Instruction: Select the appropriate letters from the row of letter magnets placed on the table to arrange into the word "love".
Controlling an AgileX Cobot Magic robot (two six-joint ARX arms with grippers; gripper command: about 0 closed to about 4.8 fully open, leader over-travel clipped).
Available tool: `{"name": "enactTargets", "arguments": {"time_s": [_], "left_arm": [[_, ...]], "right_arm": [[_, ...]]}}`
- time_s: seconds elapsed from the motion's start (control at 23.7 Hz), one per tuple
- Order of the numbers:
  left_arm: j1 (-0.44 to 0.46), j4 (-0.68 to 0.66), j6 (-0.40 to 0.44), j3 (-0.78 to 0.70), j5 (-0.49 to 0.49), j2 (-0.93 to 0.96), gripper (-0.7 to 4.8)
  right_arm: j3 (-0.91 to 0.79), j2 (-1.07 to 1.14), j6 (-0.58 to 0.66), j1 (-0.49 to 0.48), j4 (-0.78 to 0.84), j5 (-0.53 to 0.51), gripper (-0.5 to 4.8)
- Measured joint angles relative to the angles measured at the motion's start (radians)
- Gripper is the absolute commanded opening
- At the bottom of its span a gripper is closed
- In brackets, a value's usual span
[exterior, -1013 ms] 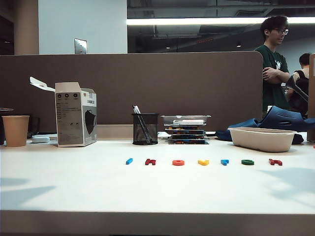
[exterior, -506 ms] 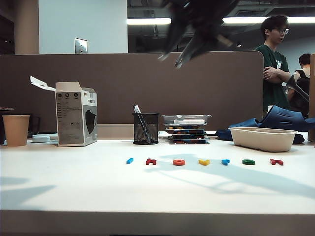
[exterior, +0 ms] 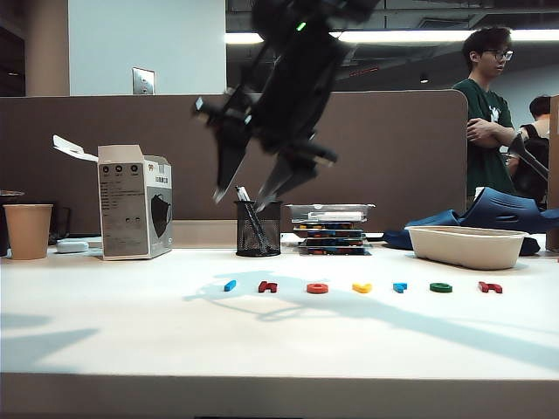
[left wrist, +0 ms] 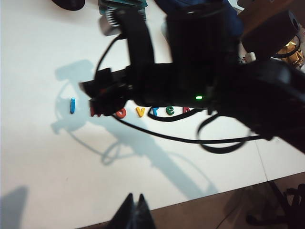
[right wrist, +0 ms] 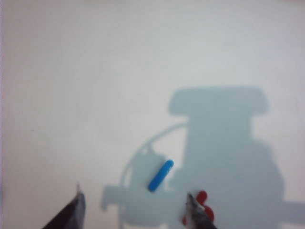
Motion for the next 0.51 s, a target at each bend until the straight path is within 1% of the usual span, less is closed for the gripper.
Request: {"name": "enactTargets", "arguments": {"time_s": [0.3,0.51], "left_arm": [[0.000,0.000,0.000,0.000,0.000,0.000,-0.05],[0.000,0.000,0.000,0.000,0.000,0.000,-0.05]], "right_arm": [[0.068,0.116,0.000,0.048,-0.040,0.088,2.57],[0.077,0.182,0.000,0.046,-0.060,0.098,2.56]]}}
